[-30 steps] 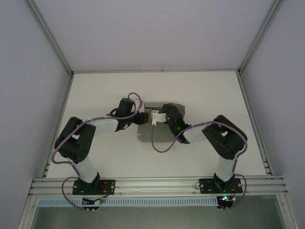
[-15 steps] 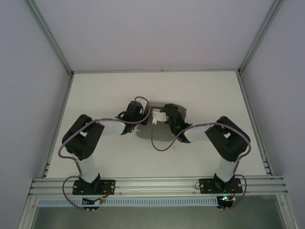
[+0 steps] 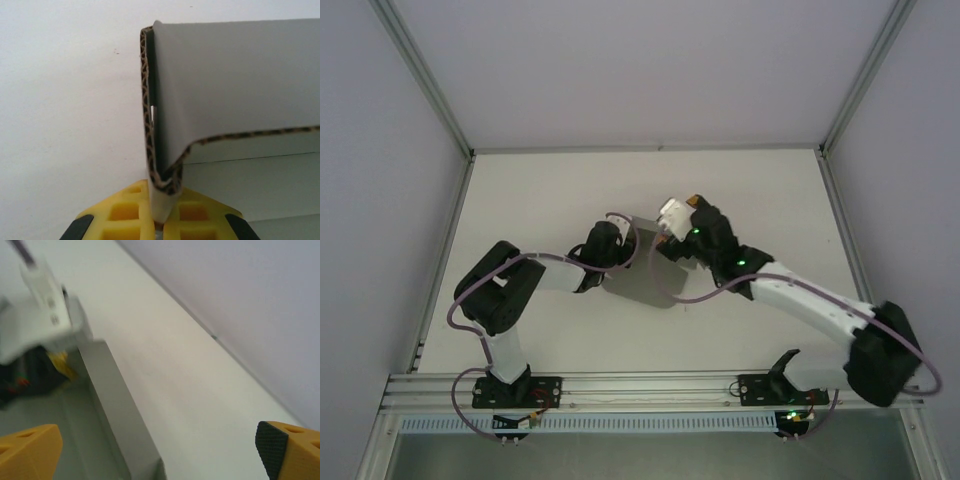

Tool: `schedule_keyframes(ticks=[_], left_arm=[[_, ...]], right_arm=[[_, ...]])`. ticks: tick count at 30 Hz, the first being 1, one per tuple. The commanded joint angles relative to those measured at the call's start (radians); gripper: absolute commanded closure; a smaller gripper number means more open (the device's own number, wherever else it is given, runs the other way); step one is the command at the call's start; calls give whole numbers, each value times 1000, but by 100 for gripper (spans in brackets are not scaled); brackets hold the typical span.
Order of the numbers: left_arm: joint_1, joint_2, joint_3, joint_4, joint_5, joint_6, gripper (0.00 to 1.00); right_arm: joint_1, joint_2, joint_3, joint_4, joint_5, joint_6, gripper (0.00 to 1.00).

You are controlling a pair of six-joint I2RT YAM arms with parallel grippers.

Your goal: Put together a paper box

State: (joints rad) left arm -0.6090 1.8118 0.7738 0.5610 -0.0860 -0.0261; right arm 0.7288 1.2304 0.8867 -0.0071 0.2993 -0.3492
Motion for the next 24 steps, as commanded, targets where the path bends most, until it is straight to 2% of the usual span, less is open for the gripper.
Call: schedule_keyframes(ticks=[1,4,6,11,15,22,24], left_arm=[[-22,-19,-44,55,52,25,100],[-31,-20,-93,142,84,18,100],[-35,-16,-110,174,94,15,100],[-57,10,-87,141,77,40,100],[-73,28,-69,109,52,55,100],[-87,50,-45,85,43,46,100],[-86,53,-42,89,49,35,99]], right_arm=[[-60,-33,36,-203,-188,374,0],[-178,22,125,-296,-339,536,0],[-245,96,179,-331,-479,548,0],[-255,299,308,-385,-524,411,0],[-253,437,395,-413,-507,354,1],[-251,555,420,-433,-558,299,8],[-250,571,394,-425,-532,291,9]])
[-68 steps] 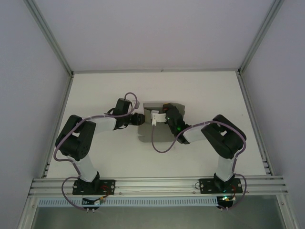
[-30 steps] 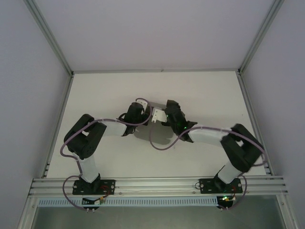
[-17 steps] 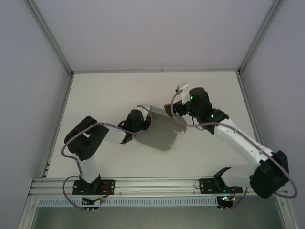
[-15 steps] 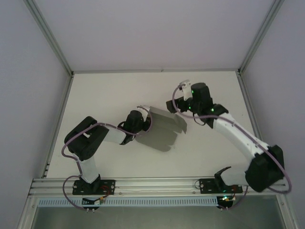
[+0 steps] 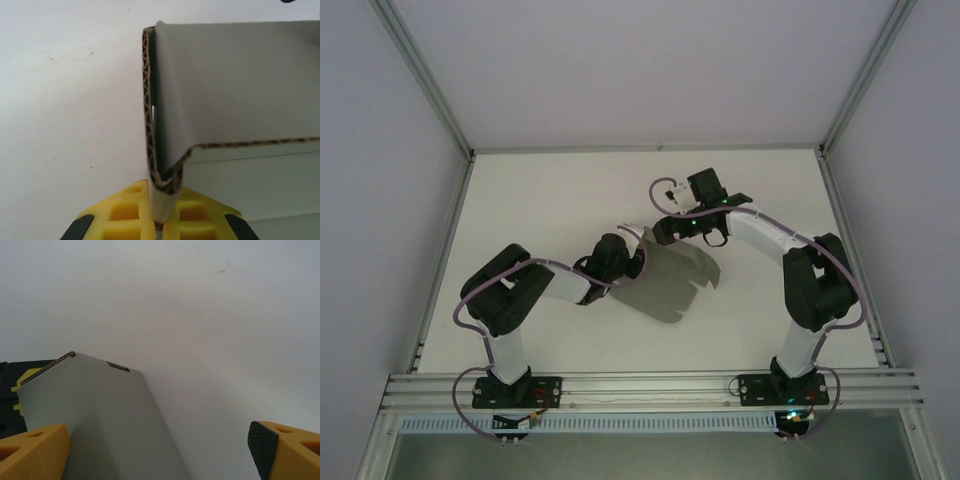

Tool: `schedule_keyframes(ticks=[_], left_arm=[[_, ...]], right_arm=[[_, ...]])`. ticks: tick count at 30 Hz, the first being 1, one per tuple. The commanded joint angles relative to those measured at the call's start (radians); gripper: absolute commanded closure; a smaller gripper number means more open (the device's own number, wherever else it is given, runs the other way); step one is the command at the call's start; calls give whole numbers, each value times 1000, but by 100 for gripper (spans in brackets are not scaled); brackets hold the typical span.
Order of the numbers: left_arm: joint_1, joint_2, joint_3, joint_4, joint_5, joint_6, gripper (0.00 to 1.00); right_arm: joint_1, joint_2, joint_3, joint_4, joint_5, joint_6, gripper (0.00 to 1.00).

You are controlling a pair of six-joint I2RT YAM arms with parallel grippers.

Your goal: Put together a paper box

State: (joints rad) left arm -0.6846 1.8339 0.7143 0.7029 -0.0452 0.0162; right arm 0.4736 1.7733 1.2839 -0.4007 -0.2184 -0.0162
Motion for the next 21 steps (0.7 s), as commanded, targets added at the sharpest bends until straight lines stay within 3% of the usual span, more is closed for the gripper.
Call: schedule_keyframes(ticks=[1,4,15,21], left_arm=[[-10,32,19,-52,9,-12,97],[-10,36,27,-46,1,-22,91],[-5,56,99,-23,-63,-89,75],[7,83,127,-14,-66,-94,81]], right_arm=[[5,36,-22,-26,11,-42,9],[5,52,-57,-27,60,-45,10],[5,71,-61,-49,30,-67,10],[4,83,-47,-74,24,-76,10]])
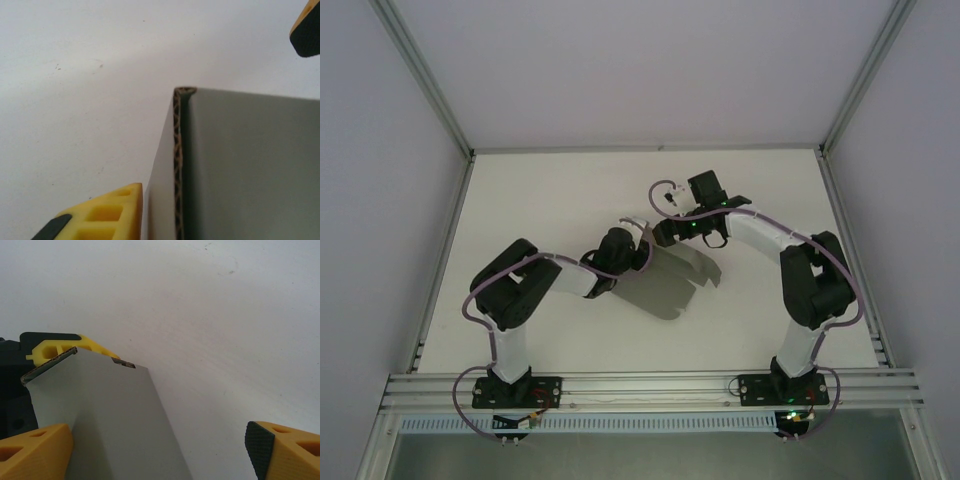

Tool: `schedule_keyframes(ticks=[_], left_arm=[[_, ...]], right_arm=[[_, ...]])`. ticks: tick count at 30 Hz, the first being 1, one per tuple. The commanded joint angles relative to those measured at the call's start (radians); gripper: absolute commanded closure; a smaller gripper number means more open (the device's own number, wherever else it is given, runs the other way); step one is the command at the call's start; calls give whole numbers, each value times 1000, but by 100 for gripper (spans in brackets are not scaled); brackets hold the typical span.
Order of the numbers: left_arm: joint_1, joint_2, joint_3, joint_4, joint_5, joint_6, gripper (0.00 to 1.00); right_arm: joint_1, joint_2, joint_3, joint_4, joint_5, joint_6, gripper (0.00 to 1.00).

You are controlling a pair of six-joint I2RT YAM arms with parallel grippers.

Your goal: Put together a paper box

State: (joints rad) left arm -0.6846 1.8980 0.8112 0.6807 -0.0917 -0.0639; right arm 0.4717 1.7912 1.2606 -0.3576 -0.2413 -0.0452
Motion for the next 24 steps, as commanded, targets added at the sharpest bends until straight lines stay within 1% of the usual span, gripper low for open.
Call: schedule_keyframes(ticks=[1,3,5,9,11,12,14,15,16,19,24], left_arm=[[7,26,39,8,-27,-18,85],[7,32,54,0,-42,-27,100],[8,40,64,-13,-82,-34,100],[7,36,54,-42,-237,-85,100],[8,5,31,-48,-227,-95,100],[7,-18,20,-53,-218,-112,100],[4,-57,12,-88,-221,-136,100],[2,-73,11,-113,-241,-150,100],[-2,-91,14,-149,-271,-173,100],[-4,-134,40,-278,-311,-247,100],[-10,-173,54,-388,-308,-294,100]], right_arm=[[7,67,-24,-118,46,-45,10],[7,65,-26,-118,45,-44,10],[5,60,-29,-118,43,-40,10],[-5,16,-48,-87,86,18,8],[-5,-40,-70,-50,123,44,4],[-4,-81,-83,-26,159,68,0],[-5,-167,-109,11,231,126,0],[-5,-215,-123,31,272,158,0],[-4,-269,-141,51,316,185,0],[-5,-388,-179,45,411,277,0],[-5,-532,-307,45,451,350,0]])
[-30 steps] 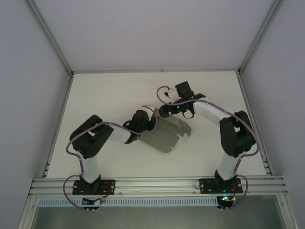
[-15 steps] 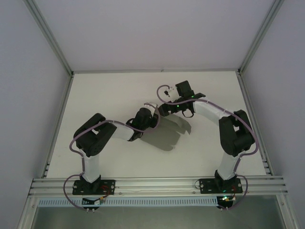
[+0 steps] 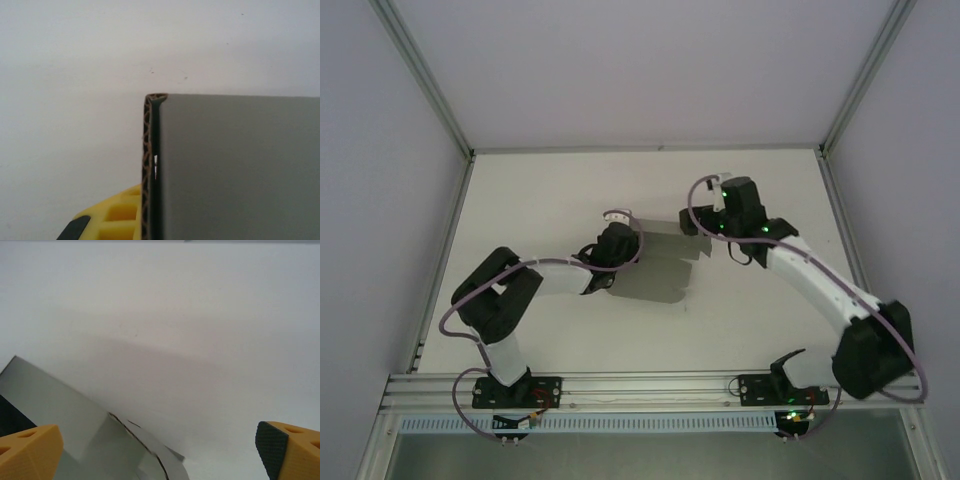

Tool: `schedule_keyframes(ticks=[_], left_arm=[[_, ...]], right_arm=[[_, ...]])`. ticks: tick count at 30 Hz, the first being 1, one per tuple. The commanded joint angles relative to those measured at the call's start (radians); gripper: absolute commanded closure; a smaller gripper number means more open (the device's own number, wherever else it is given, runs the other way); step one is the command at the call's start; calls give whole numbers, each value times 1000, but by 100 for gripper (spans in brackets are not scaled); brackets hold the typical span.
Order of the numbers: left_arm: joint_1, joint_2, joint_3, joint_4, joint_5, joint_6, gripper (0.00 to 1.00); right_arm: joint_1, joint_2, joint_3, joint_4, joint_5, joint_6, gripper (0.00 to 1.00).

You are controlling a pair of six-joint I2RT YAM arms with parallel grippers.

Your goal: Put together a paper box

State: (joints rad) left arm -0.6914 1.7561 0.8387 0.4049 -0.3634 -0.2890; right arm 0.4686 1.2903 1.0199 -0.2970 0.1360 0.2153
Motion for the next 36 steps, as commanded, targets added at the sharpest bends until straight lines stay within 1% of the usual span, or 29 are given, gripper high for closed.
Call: schedule_keyframes(ticks=[1,4,7,10,13,18,20,23,25,26,28,30,32,36], left_arm=[[-4,-36,31,-129,-35,-71,100],[-7,-52,32,-161,-35,-80,100],[-10,-64,35,-176,-31,-88,100],[-11,-70,40,-197,-27,-99,100],[-14,-66,54,-218,-20,-105,100],[-21,-52,79,-242,-7,-129,100],[-24,-49,86,-244,5,-141,100],[-31,-39,107,-265,30,-174,100],[-40,-30,114,-275,28,-180,100],[-45,-27,117,-278,28,-180,100],[-49,-29,118,-285,26,-189,100],[-52,-35,116,-285,26,-193,100],[-53,-47,116,-289,22,-196,100],[-52,-77,119,-325,-29,-202,100]], right_arm=[[-1,-42,-84,-17,75,103,0],[-2,-38,-114,-15,64,126,0],[-2,10,-124,3,58,159,0],[-2,80,-107,32,2,171,0],[4,146,-86,88,-92,179,0],[34,215,-77,225,-148,220,0],[52,238,-75,266,-131,271,0],[67,246,-112,372,-50,404,0],[83,233,-156,471,29,457,0],[90,226,-166,489,57,471,0],[98,217,-170,484,99,483,0],[98,209,-170,458,116,479,0],[97,195,-179,432,132,445,0],[98,125,-206,332,184,417,0]])
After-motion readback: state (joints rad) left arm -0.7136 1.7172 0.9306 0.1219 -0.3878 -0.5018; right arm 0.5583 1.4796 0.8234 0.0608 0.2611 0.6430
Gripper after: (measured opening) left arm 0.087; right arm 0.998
